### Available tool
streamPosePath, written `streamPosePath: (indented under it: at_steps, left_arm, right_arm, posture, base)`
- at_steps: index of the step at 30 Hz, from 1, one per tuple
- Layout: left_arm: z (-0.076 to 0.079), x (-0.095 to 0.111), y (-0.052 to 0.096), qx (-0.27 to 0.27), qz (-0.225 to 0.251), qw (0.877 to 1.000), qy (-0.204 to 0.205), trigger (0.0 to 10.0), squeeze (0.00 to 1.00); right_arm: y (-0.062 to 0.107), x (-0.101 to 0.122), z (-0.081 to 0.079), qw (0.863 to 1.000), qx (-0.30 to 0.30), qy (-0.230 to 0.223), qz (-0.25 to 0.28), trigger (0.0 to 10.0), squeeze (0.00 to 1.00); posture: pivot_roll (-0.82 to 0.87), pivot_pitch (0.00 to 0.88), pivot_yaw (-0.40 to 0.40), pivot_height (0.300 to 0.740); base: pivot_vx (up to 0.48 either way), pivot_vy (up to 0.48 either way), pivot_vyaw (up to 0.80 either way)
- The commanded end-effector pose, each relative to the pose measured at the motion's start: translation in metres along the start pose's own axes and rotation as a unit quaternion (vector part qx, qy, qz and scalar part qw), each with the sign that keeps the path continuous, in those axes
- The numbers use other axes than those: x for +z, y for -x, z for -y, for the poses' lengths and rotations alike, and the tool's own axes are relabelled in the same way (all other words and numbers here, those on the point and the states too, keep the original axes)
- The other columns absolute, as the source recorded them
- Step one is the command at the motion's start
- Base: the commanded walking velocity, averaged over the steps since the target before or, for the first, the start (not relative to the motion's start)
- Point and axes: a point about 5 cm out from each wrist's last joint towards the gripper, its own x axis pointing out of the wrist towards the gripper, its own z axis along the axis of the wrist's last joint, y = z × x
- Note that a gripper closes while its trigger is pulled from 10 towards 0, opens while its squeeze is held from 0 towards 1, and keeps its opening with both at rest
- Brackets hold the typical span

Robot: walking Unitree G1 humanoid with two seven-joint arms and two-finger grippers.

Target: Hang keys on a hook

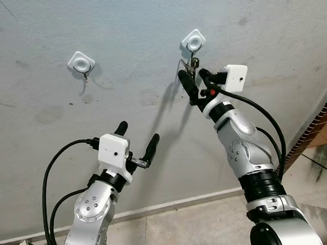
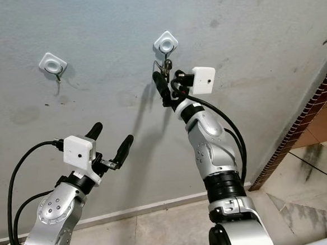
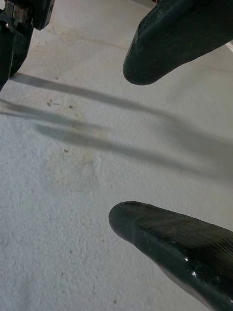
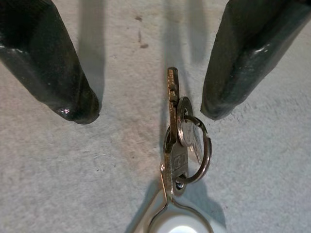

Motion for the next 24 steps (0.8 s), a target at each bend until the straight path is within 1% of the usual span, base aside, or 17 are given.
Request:
streamPosePath:
  at_steps: [1, 12, 16, 19, 20, 21, 24]
  left_arm:
    - [-0.002, -0.003, 0.001, 0.001, -0.01, 1.0, -0.001, 10.0, 0.0]
    - [-0.003, -0.003, 0.001, 0.002, -0.011, 1.0, -0.002, 10.0, 0.0]
    - [-0.003, -0.003, 0.002, 0.002, -0.011, 1.0, -0.002, 10.0, 0.0]
    - [-0.003, -0.004, 0.001, 0.003, -0.011, 1.0, -0.002, 10.0, 0.0]
    - [-0.003, -0.004, 0.001, 0.003, -0.012, 1.0, -0.002, 10.0, 0.0]
    - [-0.003, -0.004, 0.001, 0.003, -0.012, 1.0, -0.002, 10.0, 0.0]
    - [-0.003, -0.004, 0.001, 0.002, -0.012, 1.0, -0.002, 10.0, 0.0]
  right_arm:
    - [0.003, 0.004, 0.006, 1.0, -0.014, 0.012, 0.006, 10.0, 1.0]
    - [0.018, -0.001, 0.009, 0.999, -0.01, 0.039, -0.006, 10.0, 1.0]
    - [0.021, 0.001, 0.005, 0.999, 0.004, 0.039, -0.006, 10.0, 1.0]
    - [0.025, 0.0, 0.004, 0.999, 0.011, 0.051, -0.01, 10.0, 1.0]
    - [0.027, 0.0, 0.004, 0.999, 0.01, 0.051, -0.012, 10.0, 0.67]
    - [0.03, -0.001, 0.004, 0.999, 0.012, 0.05, -0.014, 10.0, 0.0]
    - [0.033, -0.001, 0.002, 0.999, 0.019, 0.044, -0.015, 10.0, 0.0]
  posture:
    - [0.12, 0.06, 0.05, 0.74]
    - [0.12, 0.062, 0.05, 0.74]
    - [0.12, 0.063, 0.049, 0.74]
    - [0.12, 0.063, 0.05, 0.74]
    - [0.11, 0.063, 0.05, 0.74]
    - [0.11, 0.063, 0.05, 0.74]
    - [0.11, 0.063, 0.051, 0.74]
  base:
    - [0.0, 0.0, 0.0]
    - [0.0, 0.0, 0.0]
    - [0.0, 0.0, 0.0]
    - [0.0, 0.0, 0.0]
    - [0.0, 0.0, 0.0]
    - [0.0, 0.0, 0.0]
    - [0.0, 0.0, 0.0]
